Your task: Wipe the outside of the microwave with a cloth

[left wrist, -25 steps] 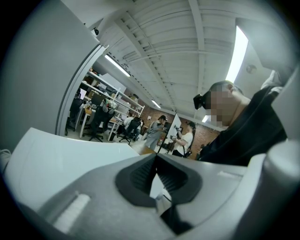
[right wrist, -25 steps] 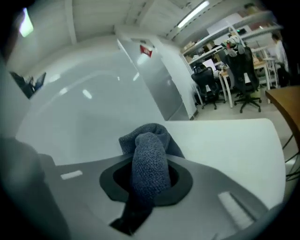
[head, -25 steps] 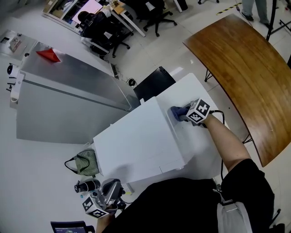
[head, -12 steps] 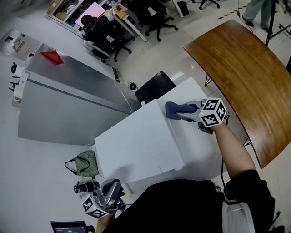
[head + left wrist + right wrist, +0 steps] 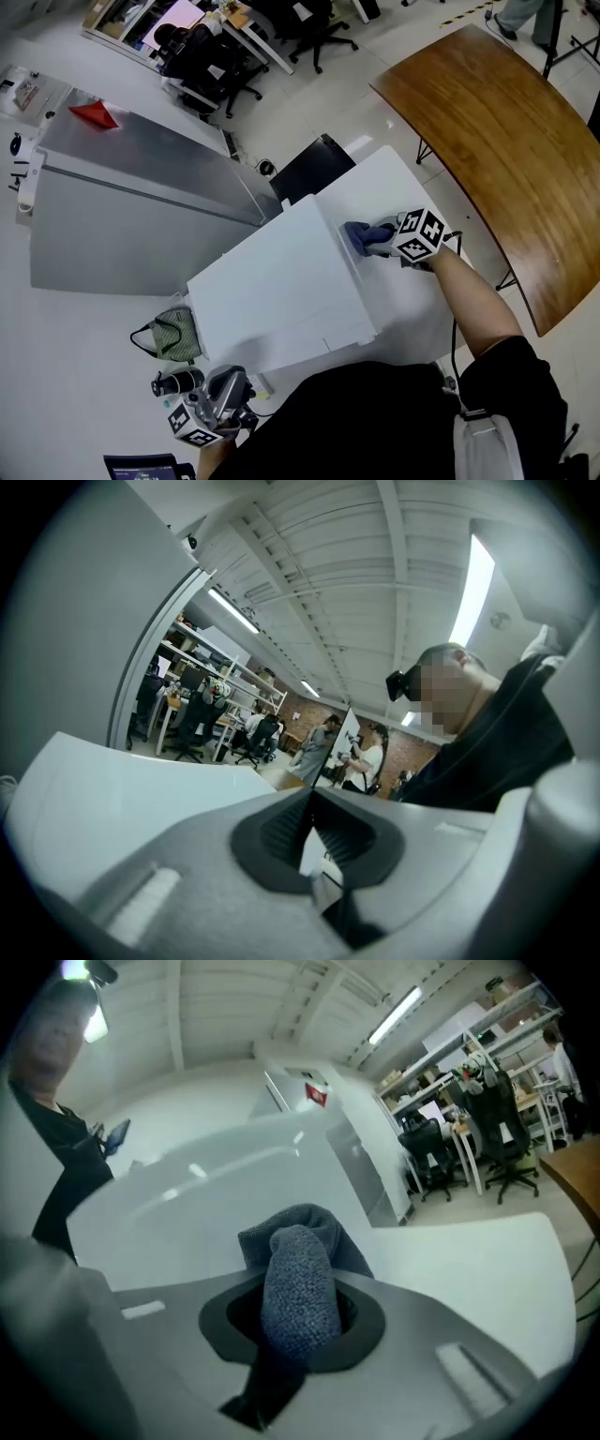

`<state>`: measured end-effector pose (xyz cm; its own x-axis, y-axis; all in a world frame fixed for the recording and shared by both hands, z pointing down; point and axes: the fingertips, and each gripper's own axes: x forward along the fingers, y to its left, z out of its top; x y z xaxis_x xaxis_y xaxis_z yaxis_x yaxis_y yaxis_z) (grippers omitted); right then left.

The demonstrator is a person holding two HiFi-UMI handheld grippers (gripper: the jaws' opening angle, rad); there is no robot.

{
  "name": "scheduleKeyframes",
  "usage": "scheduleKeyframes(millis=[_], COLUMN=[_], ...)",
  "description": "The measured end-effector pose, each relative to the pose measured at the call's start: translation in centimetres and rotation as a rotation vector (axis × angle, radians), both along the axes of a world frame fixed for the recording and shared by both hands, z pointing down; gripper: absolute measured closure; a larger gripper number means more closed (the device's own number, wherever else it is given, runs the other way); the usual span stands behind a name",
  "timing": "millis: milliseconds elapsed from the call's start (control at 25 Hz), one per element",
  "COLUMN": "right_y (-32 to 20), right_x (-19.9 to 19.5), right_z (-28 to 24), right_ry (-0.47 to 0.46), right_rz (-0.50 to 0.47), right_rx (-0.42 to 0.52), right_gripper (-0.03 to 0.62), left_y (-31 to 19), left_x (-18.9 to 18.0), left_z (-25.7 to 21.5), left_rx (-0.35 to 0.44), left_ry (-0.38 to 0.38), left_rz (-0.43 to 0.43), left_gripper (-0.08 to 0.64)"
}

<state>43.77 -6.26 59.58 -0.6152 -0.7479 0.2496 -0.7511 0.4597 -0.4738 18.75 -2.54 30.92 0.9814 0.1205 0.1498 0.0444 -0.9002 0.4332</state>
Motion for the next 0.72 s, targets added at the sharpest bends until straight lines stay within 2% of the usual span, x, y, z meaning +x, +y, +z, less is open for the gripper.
scheduleKeyframes(millis=[120,280,400,480,520,600,680,720], right_y=[-0.2,0.4,1.0,1.7,2.0,2.5,3.2,3.3], right_x=[0.0,0.1,0.4,1.1,1.5,1.9,1.1,0.2], right_z=[5.9,11.3,10.8,6.9,3.6,-4.6,-11.6,-13.4], right_ry=[0.158,0.461,0.488,0.413,0.331,0.104,-0.096,-0.148], right_rz=[-0.015,-0.083,-0.088,-0.037,0.003,0.066,0.072,0.051], right_rx=[-0.163,-0.355,-0.380,-0.302,-0.219,-0.003,0.193,0.249], right_gripper=[0.541,0.543,0.541,0.541,0.541,0.541,0.541,0.541], left_y=[0.2,0.4,0.5,0.3,0.3,0.6,0.8,0.9], left_x=[0.4,0.6,0.7,0.1,0.0,0.2,0.3,0.3], left_z=[0.1,-0.2,-0.9,-1.0,-1.0,-1.0,-0.9,-0.9], left_rx=[-0.005,-0.001,0.008,0.010,0.012,0.016,0.014,0.010], left_ry=[0.001,0.013,0.031,0.037,0.039,0.042,0.044,0.048], left_rz=[0.005,0.010,0.007,-0.001,-0.002,0.005,0.009,0.010], left_gripper=[0.557,0.557,0.557,0.557,0.557,0.557,0.557,0.557])
